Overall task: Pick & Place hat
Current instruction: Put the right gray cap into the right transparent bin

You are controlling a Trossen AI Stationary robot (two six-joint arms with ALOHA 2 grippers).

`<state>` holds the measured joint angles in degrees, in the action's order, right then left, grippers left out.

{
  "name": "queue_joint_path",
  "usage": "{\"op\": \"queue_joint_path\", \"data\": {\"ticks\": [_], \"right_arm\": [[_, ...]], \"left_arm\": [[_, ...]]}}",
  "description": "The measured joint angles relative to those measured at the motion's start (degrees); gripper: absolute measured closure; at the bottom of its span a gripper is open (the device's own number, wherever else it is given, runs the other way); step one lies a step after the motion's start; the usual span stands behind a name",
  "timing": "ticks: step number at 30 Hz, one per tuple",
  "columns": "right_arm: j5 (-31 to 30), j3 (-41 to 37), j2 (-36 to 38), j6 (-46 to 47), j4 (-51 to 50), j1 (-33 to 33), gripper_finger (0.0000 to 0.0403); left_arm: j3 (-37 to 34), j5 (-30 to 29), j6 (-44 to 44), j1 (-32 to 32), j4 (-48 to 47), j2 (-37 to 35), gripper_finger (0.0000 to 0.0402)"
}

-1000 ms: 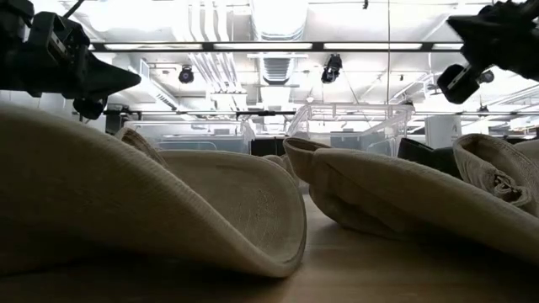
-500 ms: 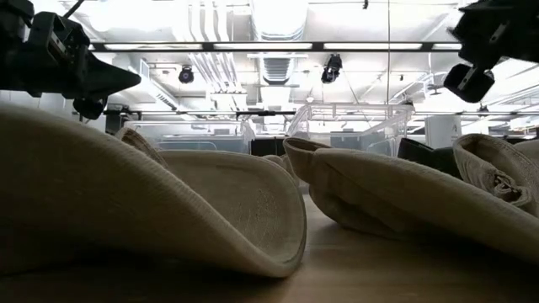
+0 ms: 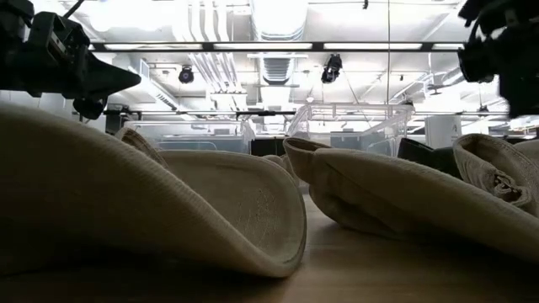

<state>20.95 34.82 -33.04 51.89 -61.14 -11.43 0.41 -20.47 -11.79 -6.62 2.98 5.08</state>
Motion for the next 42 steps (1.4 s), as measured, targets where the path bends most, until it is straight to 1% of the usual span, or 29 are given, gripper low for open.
{"op": "queue_joint_path", "data": {"ticks": [2,8,11,18,22,24,27,33,38,42], "right_arm": [[0.0,0.4,-1.9,2.2,-1.8,0.7,0.0220],[0.5,0.5,-7.7,9.9,0.1,4.9,0.0220],[1.2,0.5,-10.8,12.5,1.7,8.8,0.0220],[2.1,0.5,-17.9,20.0,1.6,19.3,0.0226],[1.2,0.5,-21.8,23.5,1.5,25.1,0.0232],[-0.5,0.5,-23.8,24.4,1.9,27.3,0.0234],[-3.7,0.4,-26.6,24.4,3.7,28.7,0.0237],[-5.8,0.3,-31.4,23.1,5.0,29.7,0.0235],[-6.4,-0.3,-34.0,21.3,5.5,29.7,0.0234],[-6.6,-0.4,-34.7,19.7,9.6,29.7,0.0245]], "left_arm": [[0.0,0.0,0.0,0.0,0.0,0.0,0.0402],[0.0,0.0,0.0,0.0,0.0,0.0,0.0402],[0.0,0.0,0.0,0.0,0.0,0.0,0.0402],[0.0,0.0,0.0,0.0,0.0,0.0,0.0402],[0.0,0.0,0.0,0.0,0.0,0.0,0.0402],[0.0,0.0,0.0,0.0,0.0,0.0,0.0402],[0.0,0.0,0.0,0.0,0.0,0.0,0.0402],[0.0,0.0,0.0,0.0,0.0,0.0,0.0402],[0.0,0.0,0.0,0.0,0.0,0.0,0.0402],[0.0,0.0,0.0,0.0,0.0,0.0,0.0402]]}}
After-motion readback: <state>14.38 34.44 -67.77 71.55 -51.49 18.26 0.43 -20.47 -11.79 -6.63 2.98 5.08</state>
